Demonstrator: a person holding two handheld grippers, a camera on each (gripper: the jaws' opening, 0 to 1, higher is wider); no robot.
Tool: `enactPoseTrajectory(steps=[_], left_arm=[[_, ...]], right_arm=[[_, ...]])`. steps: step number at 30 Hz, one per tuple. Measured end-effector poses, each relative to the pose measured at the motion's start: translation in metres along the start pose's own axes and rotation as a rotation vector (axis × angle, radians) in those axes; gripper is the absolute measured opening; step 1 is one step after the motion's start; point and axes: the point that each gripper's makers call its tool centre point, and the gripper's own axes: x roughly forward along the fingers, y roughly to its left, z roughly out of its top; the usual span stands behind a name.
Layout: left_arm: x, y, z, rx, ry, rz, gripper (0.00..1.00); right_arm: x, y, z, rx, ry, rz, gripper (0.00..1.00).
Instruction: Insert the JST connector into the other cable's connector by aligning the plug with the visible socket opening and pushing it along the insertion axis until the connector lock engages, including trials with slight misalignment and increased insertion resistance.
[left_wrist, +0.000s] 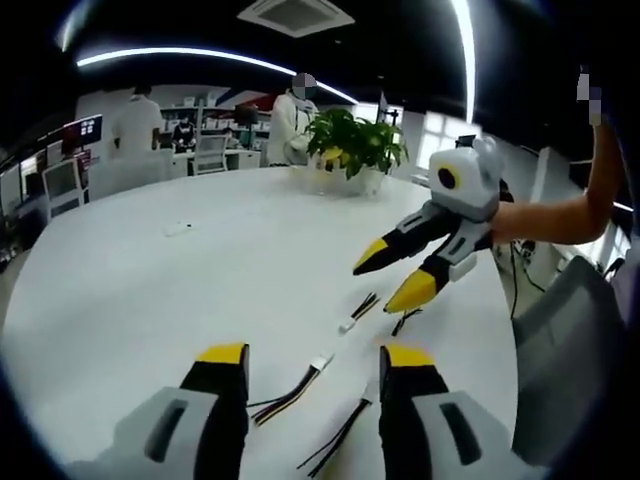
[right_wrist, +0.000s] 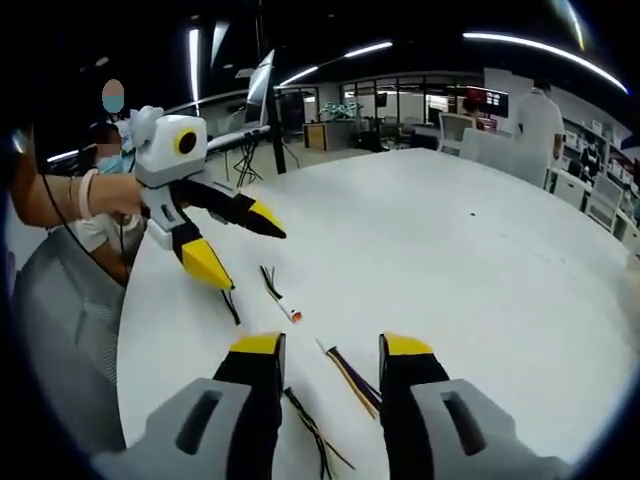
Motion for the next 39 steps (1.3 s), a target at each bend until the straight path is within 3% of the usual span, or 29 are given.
enactPoseTrajectory(steps=[24,27,39], left_arm=[[0.016,-0.003,-0.013,0.019,0.035,-0.066,0.3],[0.018,-0.005,-0.013,0.029,0.028,-0.077,0.25],[0.027,-0.004,-0.027,0.058,0.072,-0.088,0.24]], right_arm=[[0.018,0.003,-0.014,-0.038,0.04,0.06,0.23],[0.02,0.003,-0.016,-0.041,0.052,0.065,0.22],[0.027,0.004,-0.021,-0.058,0.065,0.088,0.2]])
